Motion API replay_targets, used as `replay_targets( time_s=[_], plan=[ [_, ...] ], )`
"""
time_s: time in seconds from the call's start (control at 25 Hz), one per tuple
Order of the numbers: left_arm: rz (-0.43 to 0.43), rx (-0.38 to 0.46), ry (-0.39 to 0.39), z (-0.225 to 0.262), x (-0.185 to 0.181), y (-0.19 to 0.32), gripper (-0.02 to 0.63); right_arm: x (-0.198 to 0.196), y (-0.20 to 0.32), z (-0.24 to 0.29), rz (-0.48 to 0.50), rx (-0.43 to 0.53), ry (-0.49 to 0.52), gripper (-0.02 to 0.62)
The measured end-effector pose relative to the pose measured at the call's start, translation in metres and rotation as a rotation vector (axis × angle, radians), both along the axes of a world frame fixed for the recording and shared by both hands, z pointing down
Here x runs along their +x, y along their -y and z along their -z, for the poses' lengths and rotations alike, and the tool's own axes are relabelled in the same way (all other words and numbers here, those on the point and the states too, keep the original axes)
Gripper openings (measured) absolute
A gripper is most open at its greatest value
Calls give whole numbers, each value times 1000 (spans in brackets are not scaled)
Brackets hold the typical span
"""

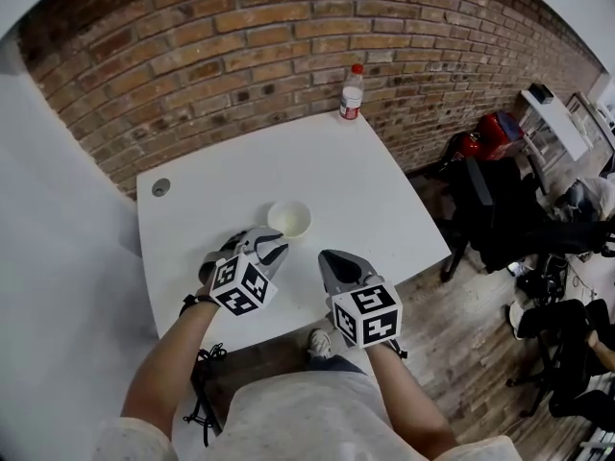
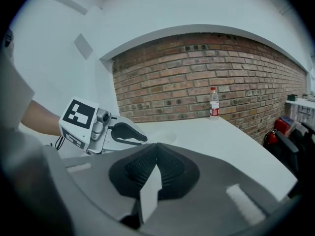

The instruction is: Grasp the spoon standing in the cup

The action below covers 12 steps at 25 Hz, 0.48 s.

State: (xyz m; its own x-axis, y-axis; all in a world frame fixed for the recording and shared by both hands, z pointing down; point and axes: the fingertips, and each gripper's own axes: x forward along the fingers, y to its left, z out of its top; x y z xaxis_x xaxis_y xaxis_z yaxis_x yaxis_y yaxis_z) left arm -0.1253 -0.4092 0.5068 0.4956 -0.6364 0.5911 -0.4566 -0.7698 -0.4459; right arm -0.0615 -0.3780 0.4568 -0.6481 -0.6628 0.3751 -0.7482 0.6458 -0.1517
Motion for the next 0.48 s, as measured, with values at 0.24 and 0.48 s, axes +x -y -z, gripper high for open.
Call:
replay_targets(
  time_s=[0.24,0.48],
  plan=[
    [-15,-19,27,-4,6,10,68,10,13,1,-8,-11,4,8],
    [-32,-20,38,-4,6,13,34,15,20,-5,-17,-17,3,8]
  ],
)
